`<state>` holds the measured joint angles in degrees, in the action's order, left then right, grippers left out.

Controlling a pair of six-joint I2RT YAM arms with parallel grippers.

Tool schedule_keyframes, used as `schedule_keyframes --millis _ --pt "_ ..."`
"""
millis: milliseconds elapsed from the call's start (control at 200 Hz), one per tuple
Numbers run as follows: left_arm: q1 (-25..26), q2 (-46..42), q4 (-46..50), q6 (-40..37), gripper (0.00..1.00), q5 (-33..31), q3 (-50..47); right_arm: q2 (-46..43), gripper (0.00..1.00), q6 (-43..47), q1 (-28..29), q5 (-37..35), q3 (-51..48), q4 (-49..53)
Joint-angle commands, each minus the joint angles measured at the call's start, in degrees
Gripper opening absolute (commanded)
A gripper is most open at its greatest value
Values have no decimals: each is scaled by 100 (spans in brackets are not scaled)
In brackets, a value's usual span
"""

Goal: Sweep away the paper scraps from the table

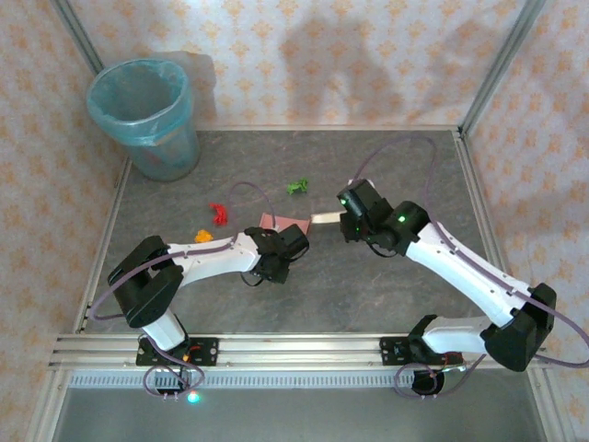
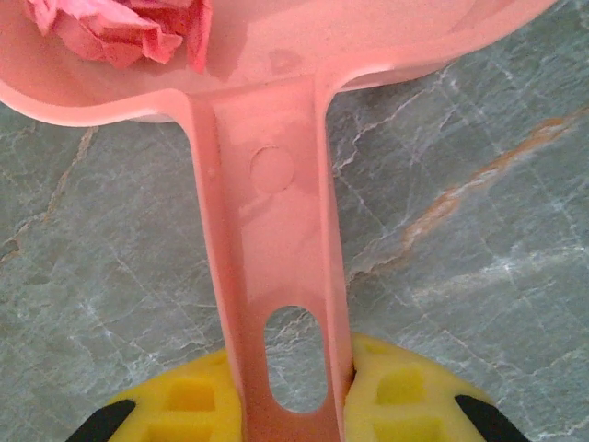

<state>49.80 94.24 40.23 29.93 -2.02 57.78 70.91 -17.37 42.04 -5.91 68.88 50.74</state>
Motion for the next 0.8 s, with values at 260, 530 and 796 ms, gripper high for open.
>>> schedule_keyframes --millis 260,530,796 --pt "-88 -152 117 39 0 -235 -84 1513 0 -216 -1057 -511 1300 -1207" --pt "-211 -197 117 39 0 -237 -139 3809 0 209 -1071 -408 3440 -574" --pt "-284 -229 117 39 0 -259 -167 4488 0 535 -627 -550 3994 -87"
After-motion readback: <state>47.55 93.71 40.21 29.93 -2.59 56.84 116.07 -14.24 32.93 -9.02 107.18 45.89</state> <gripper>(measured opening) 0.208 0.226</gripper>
